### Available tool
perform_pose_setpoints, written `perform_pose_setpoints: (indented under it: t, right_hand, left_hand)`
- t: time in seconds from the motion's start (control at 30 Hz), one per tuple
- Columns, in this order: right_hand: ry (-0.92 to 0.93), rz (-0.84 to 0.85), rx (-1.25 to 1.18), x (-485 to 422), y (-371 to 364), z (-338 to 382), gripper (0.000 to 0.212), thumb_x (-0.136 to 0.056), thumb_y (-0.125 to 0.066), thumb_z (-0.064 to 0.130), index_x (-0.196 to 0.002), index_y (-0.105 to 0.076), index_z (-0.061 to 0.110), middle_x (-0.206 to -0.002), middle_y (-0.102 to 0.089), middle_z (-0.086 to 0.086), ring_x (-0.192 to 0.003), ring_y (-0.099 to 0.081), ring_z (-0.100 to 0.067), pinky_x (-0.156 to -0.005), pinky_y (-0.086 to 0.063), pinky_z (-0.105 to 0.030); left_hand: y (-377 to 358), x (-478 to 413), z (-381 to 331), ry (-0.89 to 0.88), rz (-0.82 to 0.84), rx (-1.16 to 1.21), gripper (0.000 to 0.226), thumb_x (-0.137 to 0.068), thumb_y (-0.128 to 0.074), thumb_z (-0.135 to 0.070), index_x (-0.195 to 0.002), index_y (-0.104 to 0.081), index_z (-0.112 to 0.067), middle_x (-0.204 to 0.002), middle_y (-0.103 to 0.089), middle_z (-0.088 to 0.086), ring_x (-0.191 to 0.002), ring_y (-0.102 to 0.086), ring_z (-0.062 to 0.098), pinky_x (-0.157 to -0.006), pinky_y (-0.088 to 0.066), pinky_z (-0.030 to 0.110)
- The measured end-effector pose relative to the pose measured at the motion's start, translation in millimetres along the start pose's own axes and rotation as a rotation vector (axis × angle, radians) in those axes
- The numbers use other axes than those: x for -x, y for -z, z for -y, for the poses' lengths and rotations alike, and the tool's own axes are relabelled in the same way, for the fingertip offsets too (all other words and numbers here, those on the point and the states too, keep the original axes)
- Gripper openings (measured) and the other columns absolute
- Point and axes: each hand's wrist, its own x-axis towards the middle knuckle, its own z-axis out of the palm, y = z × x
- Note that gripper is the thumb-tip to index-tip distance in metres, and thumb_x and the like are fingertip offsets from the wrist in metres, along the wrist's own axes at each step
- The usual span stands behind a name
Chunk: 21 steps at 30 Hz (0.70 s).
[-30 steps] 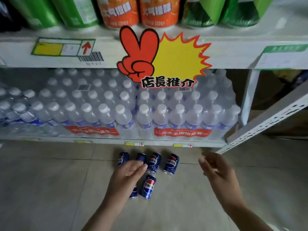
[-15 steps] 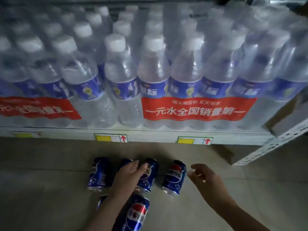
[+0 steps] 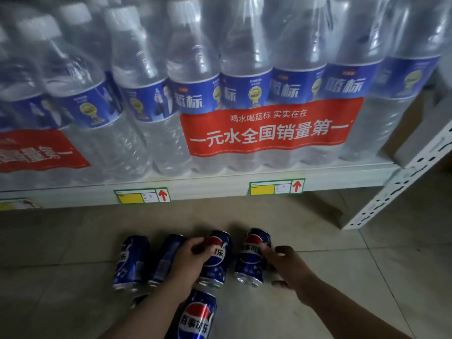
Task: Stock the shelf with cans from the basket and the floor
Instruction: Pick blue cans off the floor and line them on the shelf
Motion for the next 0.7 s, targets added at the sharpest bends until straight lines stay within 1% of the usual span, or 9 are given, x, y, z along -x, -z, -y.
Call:
perform_pose_setpoints:
  t: [0.03, 0.07, 0.13, 0.17, 0.23, 0.3, 0.47, 0.6, 0.7]
  right_hand:
    - [0.004, 0.01, 0.001, -2, -1, 0, 0.045, -0.089, -0.064, 0.048, -0.115, -0.053, 0.012, -0.096, -0.062, -0.005, -0.085, -0.061, -0.019, -0.082, -0.058, -0.041]
    - [0.01, 0.025, 0.004, -4, -2, 1, 0.042, -0.088, -0.066, 0.046, -0.111, -0.058, 0.011, -0.094, -0.065, -0.005, -0.084, -0.063, -0.019, -0.08, -0.06, -0.039]
    - [0.023, 0.056, -0.006, -7, -6, 2, 0.034, -0.087, -0.07, 0.039, -0.106, -0.064, 0.012, -0.089, -0.07, -0.004, -0.077, -0.067, -0.016, -0.066, -0.06, -0.029]
    - [0.029, 0.061, -0.002, -9, -8, 2, 0.031, -0.086, -0.072, 0.037, -0.104, -0.067, 0.013, -0.087, -0.072, -0.004, -0.076, -0.068, -0.015, -0.063, -0.059, -0.026]
    - [0.033, 0.071, 0.007, -13, -6, 2, 0.029, -0.082, -0.077, 0.035, -0.1, -0.069, 0.014, -0.093, -0.074, -0.006, -0.084, -0.07, -0.017, -0.071, -0.058, -0.03]
    - [0.025, 0.097, -0.015, -17, -3, 1, 0.033, -0.08, -0.079, 0.035, -0.103, -0.069, 0.013, -0.101, -0.075, -0.009, -0.094, -0.07, -0.021, -0.075, -0.058, -0.032]
    - [0.03, 0.183, -0.078, -20, 7, -3, 0.047, -0.073, -0.082, 0.037, -0.111, -0.07, 0.013, -0.103, -0.077, -0.007, -0.1, -0.071, -0.025, -0.092, -0.056, -0.043]
    - [0.105, 0.266, -0.154, -11, 20, -5, 0.044, -0.078, -0.075, 0.032, -0.115, -0.068, 0.011, -0.106, -0.076, -0.006, -0.102, -0.071, -0.023, -0.082, -0.058, -0.036]
    - [0.159, 0.291, -0.162, 2, 33, -5, 0.034, -0.087, -0.068, 0.026, -0.119, -0.067, 0.012, -0.111, -0.075, -0.006, -0.105, -0.07, -0.022, -0.082, -0.057, -0.034]
  left_hand:
    - [-2, 0, -1, 0.029, 0.028, 0.003, 0.029, -0.085, -0.073, -0.021, -0.11, -0.06, -0.016, -0.105, -0.065, 0.003, -0.096, -0.062, 0.019, -0.082, -0.049, 0.033]
    - [-5, -1, -1, 0.063, 0.074, 0.011, 0.029, -0.083, -0.075, -0.023, -0.108, -0.063, -0.013, -0.102, -0.068, 0.004, -0.094, -0.064, 0.02, -0.084, -0.052, 0.035]
    - [-7, -4, 1, 0.121, 0.182, 0.031, 0.039, -0.077, -0.079, -0.029, -0.107, -0.068, -0.007, -0.1, -0.074, 0.01, -0.096, -0.069, 0.025, -0.094, -0.053, 0.046]
    - [-6, -5, -1, 0.145, 0.233, 0.054, 0.047, -0.072, -0.082, -0.033, -0.108, -0.069, -0.006, -0.101, -0.075, 0.011, -0.099, -0.07, 0.027, -0.098, -0.051, 0.049]
    - [-4, -11, -2, 0.182, 0.309, 0.098, 0.064, -0.06, -0.085, -0.035, -0.111, -0.067, -0.002, -0.104, -0.075, 0.013, -0.103, -0.069, 0.029, -0.102, -0.048, 0.05]
    - [-3, -15, -4, 0.204, 0.357, 0.113, 0.073, -0.055, -0.086, -0.031, -0.117, -0.063, 0.001, -0.109, -0.073, 0.014, -0.106, -0.068, 0.028, -0.104, -0.047, 0.047]
    - [-3, -17, -9, 0.183, 0.431, 0.093, 0.066, -0.061, -0.086, -0.026, -0.119, -0.062, -0.004, -0.112, -0.073, 0.01, -0.108, -0.067, 0.024, -0.106, -0.046, 0.044]
    - [-6, -7, -16, 0.096, 0.448, 0.109, 0.061, -0.061, -0.088, -0.029, -0.114, -0.067, -0.008, -0.106, -0.075, 0.007, -0.104, -0.07, 0.023, -0.103, -0.048, 0.044]
    - [-9, 8, -21, 0.047, 0.447, 0.161, 0.054, -0.06, -0.086, -0.028, -0.108, -0.07, -0.01, -0.102, -0.077, 0.005, -0.1, -0.072, 0.019, -0.1, -0.05, 0.04]
